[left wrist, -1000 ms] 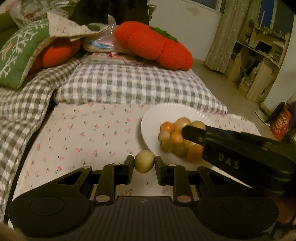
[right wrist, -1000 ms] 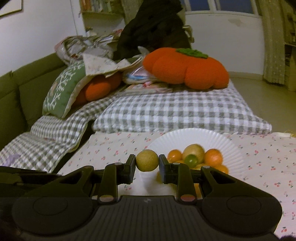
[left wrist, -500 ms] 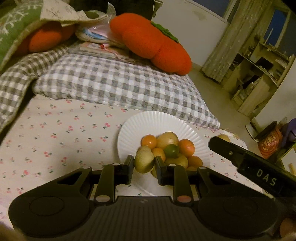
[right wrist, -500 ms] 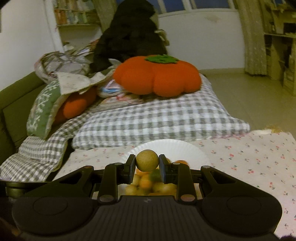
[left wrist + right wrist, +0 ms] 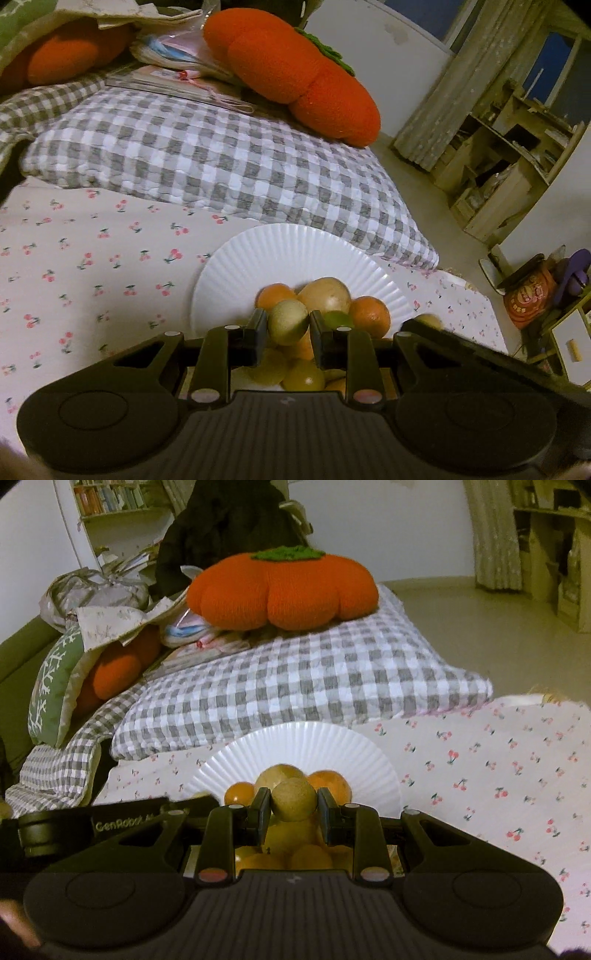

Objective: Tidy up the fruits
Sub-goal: 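Carry both yellow fruits over the plate with both tools, then open both tools to set the yellow fruits onto the plate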

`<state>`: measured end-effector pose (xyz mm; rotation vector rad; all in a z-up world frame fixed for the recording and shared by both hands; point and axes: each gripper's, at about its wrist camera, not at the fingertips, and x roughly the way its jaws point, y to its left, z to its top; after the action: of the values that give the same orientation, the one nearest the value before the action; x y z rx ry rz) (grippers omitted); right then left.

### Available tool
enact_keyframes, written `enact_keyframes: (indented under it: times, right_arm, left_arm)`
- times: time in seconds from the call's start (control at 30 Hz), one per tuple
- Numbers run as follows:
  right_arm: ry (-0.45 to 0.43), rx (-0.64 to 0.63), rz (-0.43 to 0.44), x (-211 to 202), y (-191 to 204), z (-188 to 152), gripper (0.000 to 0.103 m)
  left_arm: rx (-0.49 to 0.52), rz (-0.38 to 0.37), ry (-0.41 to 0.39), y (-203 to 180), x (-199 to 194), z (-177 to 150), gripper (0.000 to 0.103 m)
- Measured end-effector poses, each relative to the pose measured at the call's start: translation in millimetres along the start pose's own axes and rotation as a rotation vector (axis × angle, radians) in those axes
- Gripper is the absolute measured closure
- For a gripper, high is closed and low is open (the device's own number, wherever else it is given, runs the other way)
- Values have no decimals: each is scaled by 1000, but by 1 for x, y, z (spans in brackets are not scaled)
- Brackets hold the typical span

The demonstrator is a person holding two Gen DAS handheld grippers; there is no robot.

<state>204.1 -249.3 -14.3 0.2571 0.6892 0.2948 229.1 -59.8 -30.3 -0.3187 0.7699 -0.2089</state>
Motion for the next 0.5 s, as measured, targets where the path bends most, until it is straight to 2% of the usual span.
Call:
enact_keyframes:
  times: [0.23, 0.5]
  right_arm:
    - [10, -5, 34, 7, 4, -4, 79]
    - [16, 39, 73, 8, 2, -4, 79]
  left_arm:
    - [25, -16, 3, -5, 11, -1, 91]
    - [-6, -41, -11, 1, 10, -1, 89]
